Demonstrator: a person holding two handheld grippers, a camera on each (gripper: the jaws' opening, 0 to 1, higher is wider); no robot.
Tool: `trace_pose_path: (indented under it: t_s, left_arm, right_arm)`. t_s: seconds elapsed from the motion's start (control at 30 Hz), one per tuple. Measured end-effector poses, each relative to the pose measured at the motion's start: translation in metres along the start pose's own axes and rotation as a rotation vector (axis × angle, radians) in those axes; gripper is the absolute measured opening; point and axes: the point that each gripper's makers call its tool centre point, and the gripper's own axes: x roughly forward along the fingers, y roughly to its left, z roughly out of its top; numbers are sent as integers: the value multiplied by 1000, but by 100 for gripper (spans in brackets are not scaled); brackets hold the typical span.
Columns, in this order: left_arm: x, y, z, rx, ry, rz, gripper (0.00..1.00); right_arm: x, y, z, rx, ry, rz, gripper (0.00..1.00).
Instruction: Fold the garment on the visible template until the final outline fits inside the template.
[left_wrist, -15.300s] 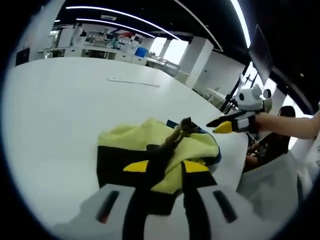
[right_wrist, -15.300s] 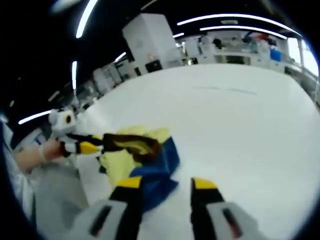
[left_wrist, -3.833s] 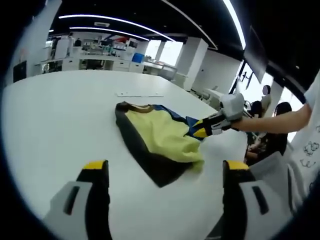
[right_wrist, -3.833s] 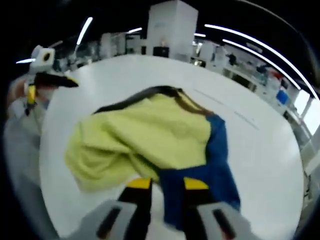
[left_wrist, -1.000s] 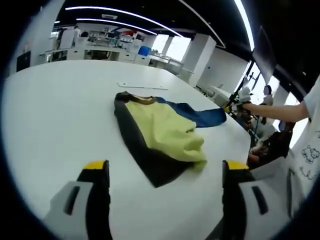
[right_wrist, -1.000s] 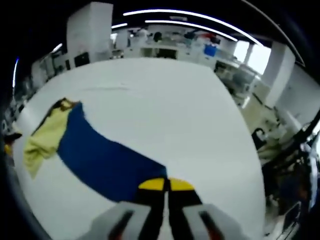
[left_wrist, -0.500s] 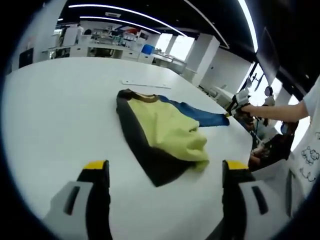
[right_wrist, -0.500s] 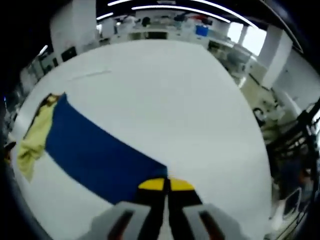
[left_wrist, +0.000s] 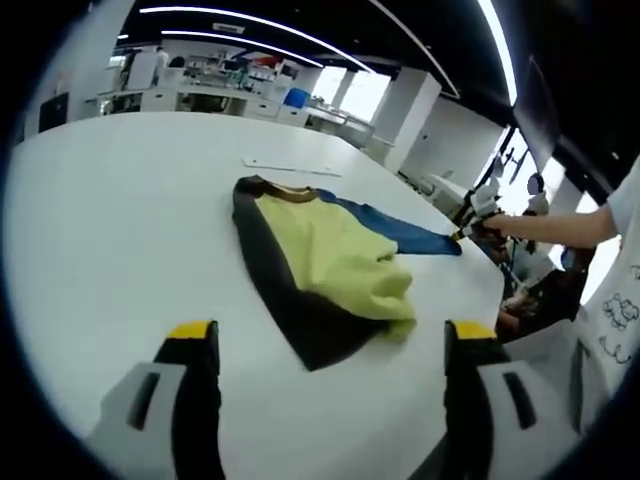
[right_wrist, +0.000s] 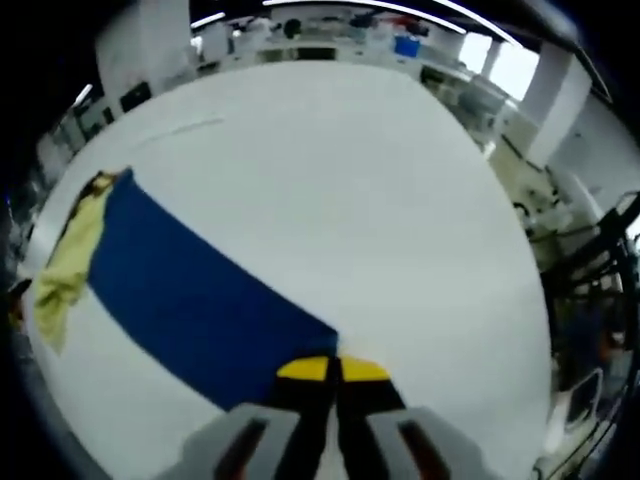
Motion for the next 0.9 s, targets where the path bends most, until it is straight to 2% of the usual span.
trace_pose_path:
  t_s: [0.17,0.3,0.47,0.7,0.83,0.9]
  left_arm:
    - [0,-2,0,-1,-1,-2,90]
    - [-1,-2,1,-1,-5,-2,90]
    - [-1,-2,1,0,-6,-5,90]
    - [0,-2,2,-2,-14,-14,90]
    - [2,-1,-1,-7,-11,-18,90]
    - [5,1,-4,-10,-7,-20,90]
  right_arm:
    - [-5,2,-2,-10,-8,12,6]
    - [-11,0,-3,-17,-17,20,21]
    - [-18,-5,-4,-44,-29,23,29]
    - [-33,12,-9,-113,-54,80,48]
    - [-39,25,-11,-126,-79,111,56]
    - [-39,31,-11,-136,-82,124,56]
